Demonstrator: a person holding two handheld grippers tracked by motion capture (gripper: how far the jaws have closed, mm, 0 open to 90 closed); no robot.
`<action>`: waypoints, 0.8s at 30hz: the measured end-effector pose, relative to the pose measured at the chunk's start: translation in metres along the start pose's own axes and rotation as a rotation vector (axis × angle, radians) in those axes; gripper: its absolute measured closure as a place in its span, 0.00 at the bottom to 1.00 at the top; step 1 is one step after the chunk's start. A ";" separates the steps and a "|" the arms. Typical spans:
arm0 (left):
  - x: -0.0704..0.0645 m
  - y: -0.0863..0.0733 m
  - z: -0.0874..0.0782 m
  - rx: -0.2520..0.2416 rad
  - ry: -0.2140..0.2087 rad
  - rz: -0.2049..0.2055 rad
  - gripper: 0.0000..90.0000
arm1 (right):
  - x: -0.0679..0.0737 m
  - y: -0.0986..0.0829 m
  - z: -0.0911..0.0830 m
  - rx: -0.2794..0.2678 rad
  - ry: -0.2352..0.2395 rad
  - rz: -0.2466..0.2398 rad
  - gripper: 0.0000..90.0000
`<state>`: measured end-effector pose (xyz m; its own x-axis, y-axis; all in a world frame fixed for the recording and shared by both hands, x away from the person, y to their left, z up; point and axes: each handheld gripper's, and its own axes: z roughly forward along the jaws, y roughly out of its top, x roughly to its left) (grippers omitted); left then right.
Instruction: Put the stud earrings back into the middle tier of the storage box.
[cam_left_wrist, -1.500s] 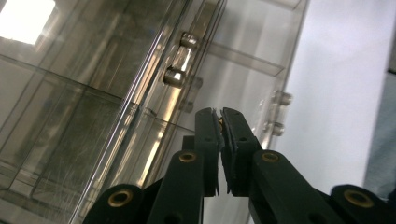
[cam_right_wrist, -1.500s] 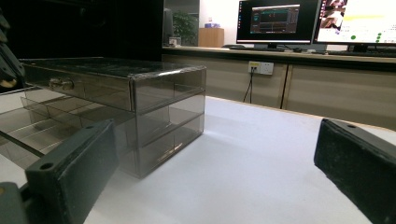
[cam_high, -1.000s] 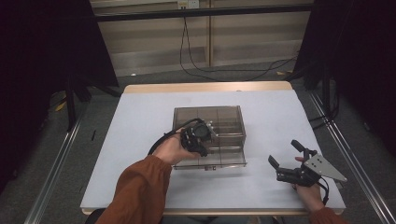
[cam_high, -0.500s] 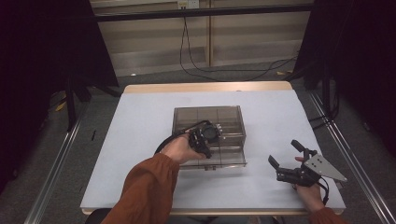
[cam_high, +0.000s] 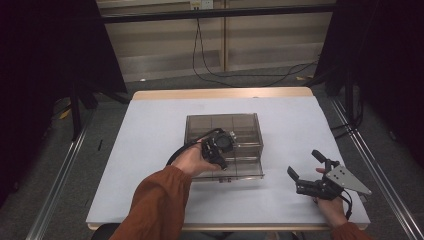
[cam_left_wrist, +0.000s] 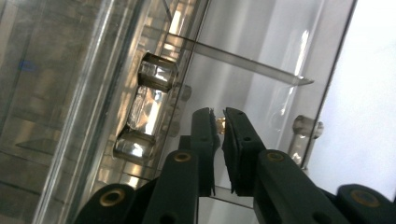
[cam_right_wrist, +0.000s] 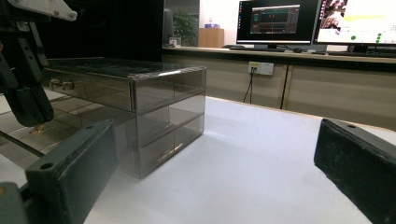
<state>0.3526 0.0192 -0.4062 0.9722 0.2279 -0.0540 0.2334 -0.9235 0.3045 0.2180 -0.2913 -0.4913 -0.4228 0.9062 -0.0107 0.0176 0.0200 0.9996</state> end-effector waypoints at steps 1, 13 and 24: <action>0.001 -0.002 -0.002 -0.023 -0.013 -0.017 0.92 | 0.000 0.000 0.000 0.000 0.000 0.000 0.00; 0.000 -0.035 -0.017 -0.219 -0.010 -0.059 0.93 | 0.000 0.000 0.000 0.000 0.000 0.000 0.00; 0.001 -0.089 -0.039 -0.430 0.026 -0.134 0.94 | 0.000 0.000 0.000 0.002 -0.004 -0.003 0.00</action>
<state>0.3319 0.1133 -0.3960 0.9319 0.3494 -0.0977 0.3225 -0.6743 0.6643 0.2179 -0.2914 -0.4912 -0.4196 0.9076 -0.0135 0.0185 0.0234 0.9996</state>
